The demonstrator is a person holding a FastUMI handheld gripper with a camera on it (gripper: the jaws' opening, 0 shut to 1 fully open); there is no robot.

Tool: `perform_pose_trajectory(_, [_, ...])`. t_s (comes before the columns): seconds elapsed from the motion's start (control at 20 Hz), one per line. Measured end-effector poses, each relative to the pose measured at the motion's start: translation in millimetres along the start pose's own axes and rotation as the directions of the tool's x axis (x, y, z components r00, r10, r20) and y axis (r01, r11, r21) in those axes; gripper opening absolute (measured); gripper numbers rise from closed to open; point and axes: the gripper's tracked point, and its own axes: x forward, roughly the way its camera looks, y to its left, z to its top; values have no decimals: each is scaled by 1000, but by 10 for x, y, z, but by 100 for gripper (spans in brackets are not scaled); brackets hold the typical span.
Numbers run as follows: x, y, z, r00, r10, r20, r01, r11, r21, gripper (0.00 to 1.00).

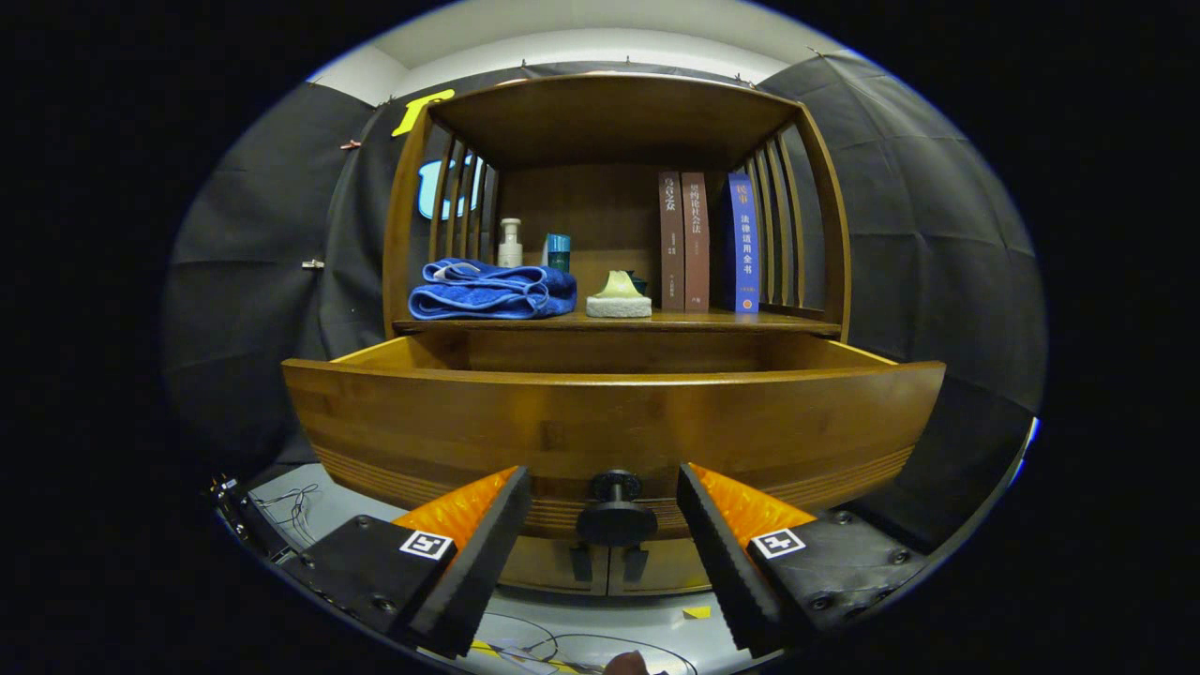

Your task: Pull open the drawer, take out the items inside it, and place them on the countertop above the cabinet.

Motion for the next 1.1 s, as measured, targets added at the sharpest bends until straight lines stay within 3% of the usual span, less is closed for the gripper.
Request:
perform_pose_trajectory(0.4, [53, -12, 123, 997, -16, 76, 17, 1000, -7, 98])
perform_pose_trajectory(1.1, [833, -19, 255, 1000, -24, 8, 24, 1000, -1, 99])
